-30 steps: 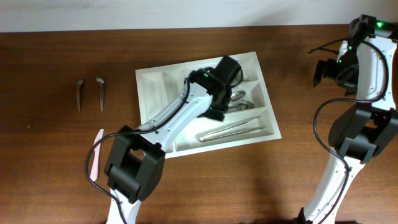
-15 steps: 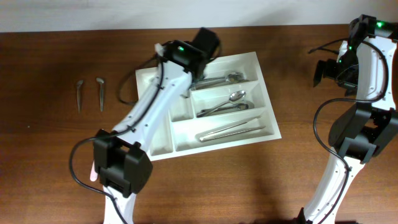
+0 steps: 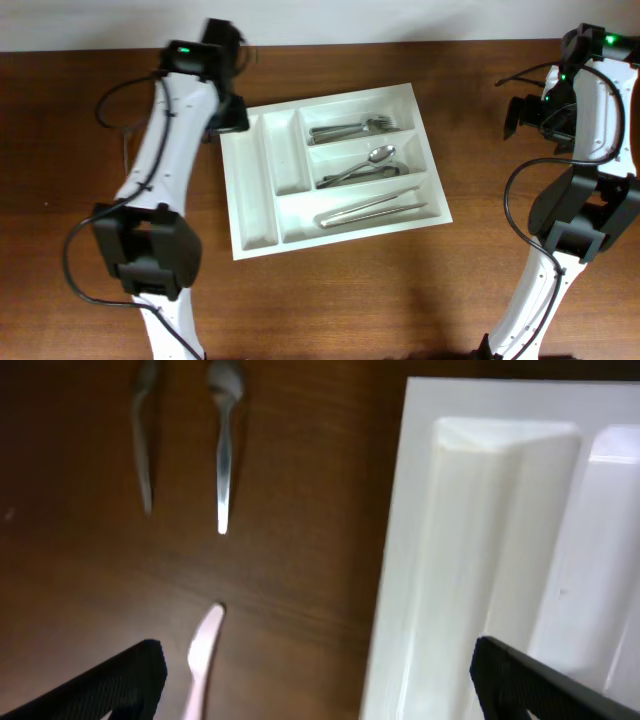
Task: Pack container
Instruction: 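Move the left gripper to the upper spoon and grasp its handle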
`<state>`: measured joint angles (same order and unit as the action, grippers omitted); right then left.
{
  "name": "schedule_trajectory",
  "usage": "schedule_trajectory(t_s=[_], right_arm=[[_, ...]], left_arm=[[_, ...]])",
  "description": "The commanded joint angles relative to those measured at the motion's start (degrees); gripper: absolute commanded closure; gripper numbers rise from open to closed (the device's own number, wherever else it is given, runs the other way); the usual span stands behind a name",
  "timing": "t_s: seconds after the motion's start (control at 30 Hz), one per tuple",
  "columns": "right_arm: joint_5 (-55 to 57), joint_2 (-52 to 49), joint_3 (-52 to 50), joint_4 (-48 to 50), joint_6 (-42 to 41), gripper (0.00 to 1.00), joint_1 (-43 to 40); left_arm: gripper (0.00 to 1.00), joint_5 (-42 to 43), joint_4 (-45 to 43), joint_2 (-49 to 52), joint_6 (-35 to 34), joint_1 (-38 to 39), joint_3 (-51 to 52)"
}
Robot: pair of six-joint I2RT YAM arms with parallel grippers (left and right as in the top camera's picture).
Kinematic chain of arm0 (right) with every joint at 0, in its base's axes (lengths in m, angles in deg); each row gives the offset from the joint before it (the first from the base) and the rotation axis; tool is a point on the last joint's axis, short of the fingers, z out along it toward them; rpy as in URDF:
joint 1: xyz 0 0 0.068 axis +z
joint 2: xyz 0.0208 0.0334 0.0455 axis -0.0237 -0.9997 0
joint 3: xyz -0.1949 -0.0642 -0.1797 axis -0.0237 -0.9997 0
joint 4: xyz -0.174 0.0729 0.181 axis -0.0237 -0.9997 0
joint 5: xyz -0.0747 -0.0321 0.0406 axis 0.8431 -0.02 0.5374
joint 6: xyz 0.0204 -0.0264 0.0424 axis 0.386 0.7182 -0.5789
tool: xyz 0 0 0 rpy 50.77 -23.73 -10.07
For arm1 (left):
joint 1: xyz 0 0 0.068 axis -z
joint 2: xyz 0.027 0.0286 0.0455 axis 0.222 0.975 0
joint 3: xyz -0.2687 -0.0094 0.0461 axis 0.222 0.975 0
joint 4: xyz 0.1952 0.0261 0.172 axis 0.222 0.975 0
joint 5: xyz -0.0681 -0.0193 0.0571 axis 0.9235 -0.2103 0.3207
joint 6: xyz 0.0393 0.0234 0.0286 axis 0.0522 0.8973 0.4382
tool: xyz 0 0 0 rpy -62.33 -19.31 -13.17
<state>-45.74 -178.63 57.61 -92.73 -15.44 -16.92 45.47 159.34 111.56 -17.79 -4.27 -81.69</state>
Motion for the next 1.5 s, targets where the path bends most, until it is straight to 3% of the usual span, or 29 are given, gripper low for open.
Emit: schedule_trajectory(t_s=[0.0,0.2,0.5,0.87,1.13,1.47], right_arm=[[-0.48,0.28,-0.22,0.07,0.39,0.01,0.26],[-0.48,0.28,-0.22,0.07,0.39,0.01,0.26],[-0.48,0.28,-0.22,0.07,0.39,0.01,0.26],[-0.48,0.28,-0.22,0.07,0.39,0.01,0.26],[-0.48,0.28,-0.22,0.07,0.39,0.01,0.26],[-0.48,0.28,-0.22,0.07,0.39,0.01,0.26]], left_arm=[[0.01,6.73,0.04,-0.66,8.72,-4.72,-0.79],[0.01,8.76,0.52,-0.48,6.62,-10.01,-0.76],[0.01,11.45,1.31,4.7,10.88,-12.15,-0.72],[0.01,18.05,-4.74,11.56,10.93,-16.55,-0.72],[0.0,19.17,-6.84,12.96,21.2,-20.9,-0.72],[0.05,21.09,-10.56,15.87,27.87,-20.55,-0.72]])
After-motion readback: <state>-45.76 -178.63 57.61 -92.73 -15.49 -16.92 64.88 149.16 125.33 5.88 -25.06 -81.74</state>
